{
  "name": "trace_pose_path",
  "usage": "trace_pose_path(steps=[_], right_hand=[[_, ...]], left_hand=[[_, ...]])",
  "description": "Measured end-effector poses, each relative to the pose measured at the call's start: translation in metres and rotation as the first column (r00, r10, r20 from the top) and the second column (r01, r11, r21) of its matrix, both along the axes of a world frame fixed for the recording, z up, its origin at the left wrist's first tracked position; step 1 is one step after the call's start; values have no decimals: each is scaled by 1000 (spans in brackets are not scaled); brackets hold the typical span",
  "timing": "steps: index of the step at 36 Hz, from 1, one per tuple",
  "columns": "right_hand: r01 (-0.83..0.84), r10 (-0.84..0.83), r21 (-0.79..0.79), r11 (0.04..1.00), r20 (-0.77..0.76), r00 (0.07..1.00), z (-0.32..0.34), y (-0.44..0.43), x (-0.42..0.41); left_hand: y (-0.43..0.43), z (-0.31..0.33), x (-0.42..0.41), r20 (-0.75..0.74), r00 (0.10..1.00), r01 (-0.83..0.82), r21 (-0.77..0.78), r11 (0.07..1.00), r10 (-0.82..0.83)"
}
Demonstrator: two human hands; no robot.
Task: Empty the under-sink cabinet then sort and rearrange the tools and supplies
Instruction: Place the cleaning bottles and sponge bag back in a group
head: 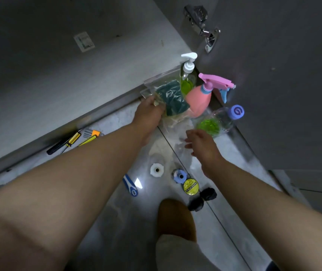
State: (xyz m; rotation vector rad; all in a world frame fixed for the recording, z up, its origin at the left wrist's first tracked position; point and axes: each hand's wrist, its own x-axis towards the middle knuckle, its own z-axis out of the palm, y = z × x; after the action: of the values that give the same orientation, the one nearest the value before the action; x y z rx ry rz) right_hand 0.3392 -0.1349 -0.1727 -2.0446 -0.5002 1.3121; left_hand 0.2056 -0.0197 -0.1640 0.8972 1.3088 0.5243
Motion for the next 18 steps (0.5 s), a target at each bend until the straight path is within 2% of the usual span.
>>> trace_pose_path(steps=[2, 5, 7, 9, 12, 14, 16, 18], right_hand=[[-173, 168, 16, 985, 153, 974, -6, -25, 4], [-443, 437, -51, 895, 297, 849, -16, -60, 6], [-554, 544, -76, 829, 335, 769, -22, -81, 4], [-653, 631, -84, 753, 378, 678, -26, -98, 1], [-684, 644, -91, 724, 446, 622, -29, -109, -6], [-680, 631, -93, 728, 478, 610, -29, -110, -12], [-691, 634, -99, 716, 507, 584, -31, -109, -15], [-709, 639, -109, 696, 543, 544, -33, -106, -17]], left_hand=[[-10, -2, -7, -37, 999, -24, 29, 999, 25], [-32, -10, -22, -229, 972, -28, 111, 993, 53], [-48, -20, -35, -391, 918, 165, 215, 963, -70], [-68, -26, -49, -511, 814, 433, 217, 875, -276], [-98, -32, -65, -582, 624, 709, 140, 691, -522], [-112, -35, -71, -644, 495, 799, 75, 596, -584], [-121, -38, -73, -649, 464, 815, 46, 577, -603], [-124, -41, -73, -634, 492, 804, 68, 591, -597]])
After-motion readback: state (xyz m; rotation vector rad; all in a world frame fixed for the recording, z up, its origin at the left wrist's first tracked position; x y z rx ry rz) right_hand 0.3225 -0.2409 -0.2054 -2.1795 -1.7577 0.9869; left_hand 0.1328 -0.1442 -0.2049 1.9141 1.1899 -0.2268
